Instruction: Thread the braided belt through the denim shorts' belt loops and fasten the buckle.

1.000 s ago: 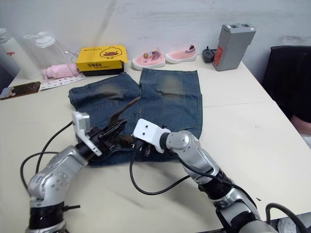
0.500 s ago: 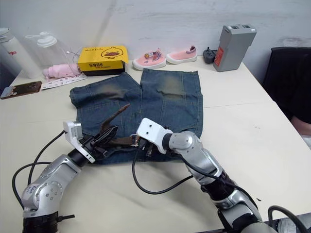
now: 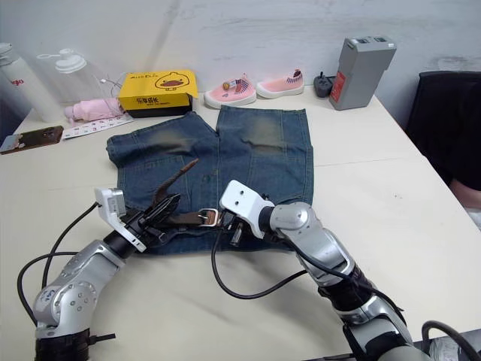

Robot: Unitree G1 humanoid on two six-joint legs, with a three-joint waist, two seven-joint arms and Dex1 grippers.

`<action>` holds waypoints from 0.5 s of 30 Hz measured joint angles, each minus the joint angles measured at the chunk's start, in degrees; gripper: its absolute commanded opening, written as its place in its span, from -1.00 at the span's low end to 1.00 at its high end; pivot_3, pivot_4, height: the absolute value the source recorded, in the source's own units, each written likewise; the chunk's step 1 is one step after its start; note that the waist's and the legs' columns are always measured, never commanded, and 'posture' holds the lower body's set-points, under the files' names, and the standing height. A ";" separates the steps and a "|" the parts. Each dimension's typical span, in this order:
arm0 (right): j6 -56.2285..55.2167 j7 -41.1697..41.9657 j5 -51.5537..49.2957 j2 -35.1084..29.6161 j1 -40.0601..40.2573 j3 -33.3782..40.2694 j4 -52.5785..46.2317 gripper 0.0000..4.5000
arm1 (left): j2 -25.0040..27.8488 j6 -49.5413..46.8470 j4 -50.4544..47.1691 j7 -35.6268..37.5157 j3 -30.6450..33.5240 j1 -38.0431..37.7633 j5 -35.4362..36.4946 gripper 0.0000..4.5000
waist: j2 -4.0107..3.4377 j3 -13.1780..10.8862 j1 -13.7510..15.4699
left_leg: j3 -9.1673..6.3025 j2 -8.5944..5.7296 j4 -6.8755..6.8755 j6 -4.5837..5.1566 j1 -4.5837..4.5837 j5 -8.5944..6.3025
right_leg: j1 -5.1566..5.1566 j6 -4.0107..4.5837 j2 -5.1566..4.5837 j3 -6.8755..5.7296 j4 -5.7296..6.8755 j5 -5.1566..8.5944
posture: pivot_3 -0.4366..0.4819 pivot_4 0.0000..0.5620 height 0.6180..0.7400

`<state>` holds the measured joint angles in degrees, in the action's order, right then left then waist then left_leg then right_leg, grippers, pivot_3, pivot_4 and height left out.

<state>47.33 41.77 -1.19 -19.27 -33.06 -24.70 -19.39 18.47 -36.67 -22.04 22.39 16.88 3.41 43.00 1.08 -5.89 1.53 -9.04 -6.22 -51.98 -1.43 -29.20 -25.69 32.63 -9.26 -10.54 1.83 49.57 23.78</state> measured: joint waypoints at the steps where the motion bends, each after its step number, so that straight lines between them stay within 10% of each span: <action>1: -0.01 -0.10 -0.08 0.45 -0.33 0.00 0.18 -0.96 | 0.00 0.00 -0.01 -0.05 0.00 0.00 0.00 -1.00 | -0.01 0.00 0.00 | 0.00 0.00 0.00 0.00 0.00 0.00 | 0.00 0.00 0.00 0.00 0.00 0.00 | -0.05 -0.47 -0.71; 15: -3.30 -0.14 0.57 3.30 -5.72 -5.87 7.74 -0.96 | -0.01 0.01 -0.01 -0.26 -0.22 0.73 0.01 -1.00 | -0.02 -0.01 -0.13 | -0.01 0.00 0.02 0.00 0.01 0.00 | 0.00 0.00 0.02 -0.02 0.00 0.00 | -0.05 -0.47 -0.71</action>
<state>44.03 41.62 -0.61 -15.97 -38.78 -30.56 -11.65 18.47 -36.67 -22.06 22.13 16.66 4.13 43.01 1.06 -5.90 1.40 -9.05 -6.22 -51.96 -1.43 -29.19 -25.69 32.63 -9.26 -10.53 1.81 49.58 23.78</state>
